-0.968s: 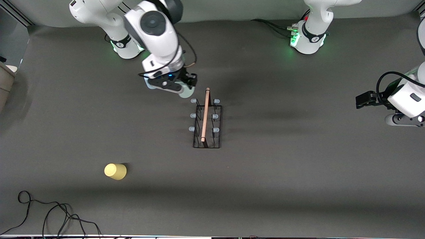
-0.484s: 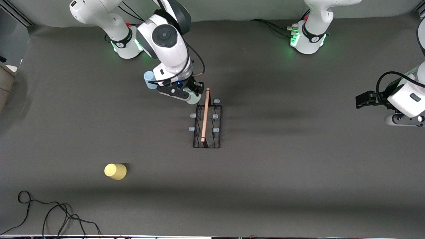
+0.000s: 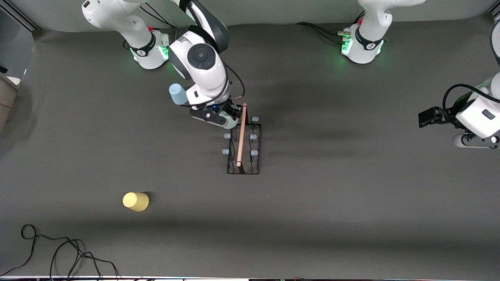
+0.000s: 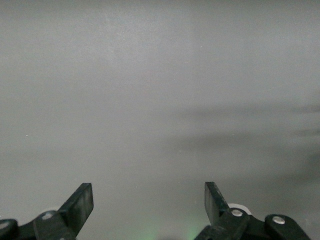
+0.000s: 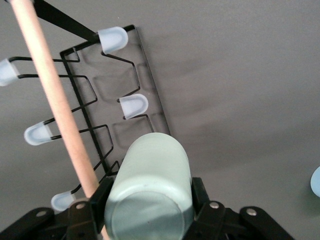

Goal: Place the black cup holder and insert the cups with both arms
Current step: 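Carry the green cup with the right gripper onto a rack peg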

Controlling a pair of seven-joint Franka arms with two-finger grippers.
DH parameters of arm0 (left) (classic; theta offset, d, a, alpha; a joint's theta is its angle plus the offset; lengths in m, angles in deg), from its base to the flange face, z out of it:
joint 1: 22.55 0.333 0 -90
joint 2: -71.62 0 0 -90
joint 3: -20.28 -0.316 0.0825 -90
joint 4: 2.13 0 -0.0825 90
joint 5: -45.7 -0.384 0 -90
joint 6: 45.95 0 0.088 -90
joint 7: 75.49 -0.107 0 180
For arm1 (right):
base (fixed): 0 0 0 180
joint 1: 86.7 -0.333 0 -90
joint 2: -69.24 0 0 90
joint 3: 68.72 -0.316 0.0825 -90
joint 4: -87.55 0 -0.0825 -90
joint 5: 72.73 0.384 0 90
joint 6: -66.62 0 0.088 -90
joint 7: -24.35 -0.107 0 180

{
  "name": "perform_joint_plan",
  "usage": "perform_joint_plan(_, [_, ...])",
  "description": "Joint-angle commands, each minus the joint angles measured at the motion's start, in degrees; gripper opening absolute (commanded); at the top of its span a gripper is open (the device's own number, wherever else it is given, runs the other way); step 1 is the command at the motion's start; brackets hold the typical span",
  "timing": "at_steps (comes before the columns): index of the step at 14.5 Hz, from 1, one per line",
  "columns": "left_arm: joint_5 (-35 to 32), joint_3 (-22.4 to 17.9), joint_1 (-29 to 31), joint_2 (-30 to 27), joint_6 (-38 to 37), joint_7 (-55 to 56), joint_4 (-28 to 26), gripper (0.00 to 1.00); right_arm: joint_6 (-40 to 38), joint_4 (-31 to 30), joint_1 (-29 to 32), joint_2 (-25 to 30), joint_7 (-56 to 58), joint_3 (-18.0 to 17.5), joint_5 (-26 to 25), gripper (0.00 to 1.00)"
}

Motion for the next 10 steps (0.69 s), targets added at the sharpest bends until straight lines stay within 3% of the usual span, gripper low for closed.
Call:
perform_joint_plan(1, [0.63,-0.2,-0.1,-1.85,-0.19,0.11,-1.58,0.99,2.76,0.29,-0.31,-2.38,-1.6,0.21,-1.02,0.34])
perform_joint_plan(4, [0.63,-0.2,-0.1,-1.85,-0.19,0.11,-1.58,0.99,4.79,-0.06,-0.31,-3.97,-1.51,0.21,-1.02,0.39])
perform_joint_plan(5, [0.63,-0.2,-0.1,-1.85,-0.19,0.11,-1.58,0.99,4.53,0.11,-0.22,-3.88,-1.25,0.21,-1.02,0.78])
perform_joint_plan(6, [0.63,-0.2,-0.1,-1.85,-0.19,0.11,-1.5,0.99,4.35,0.29,0.04,-3.62,-0.9,0.38,-1.02,1.0])
perform_joint_plan(8, [0.63,-0.2,-0.1,-1.85,-0.19,0.11,-1.58,0.99,3.13,1.33,0.13,-1.79,-0.81,0.64,-0.93,1.0])
perform_joint_plan(10, [0.63,-0.2,-0.1,-1.85,-0.19,0.11,-1.5,0.99,-7.19,8.33,0.57,-0.72,-0.55,0.73,-0.93,1.0])
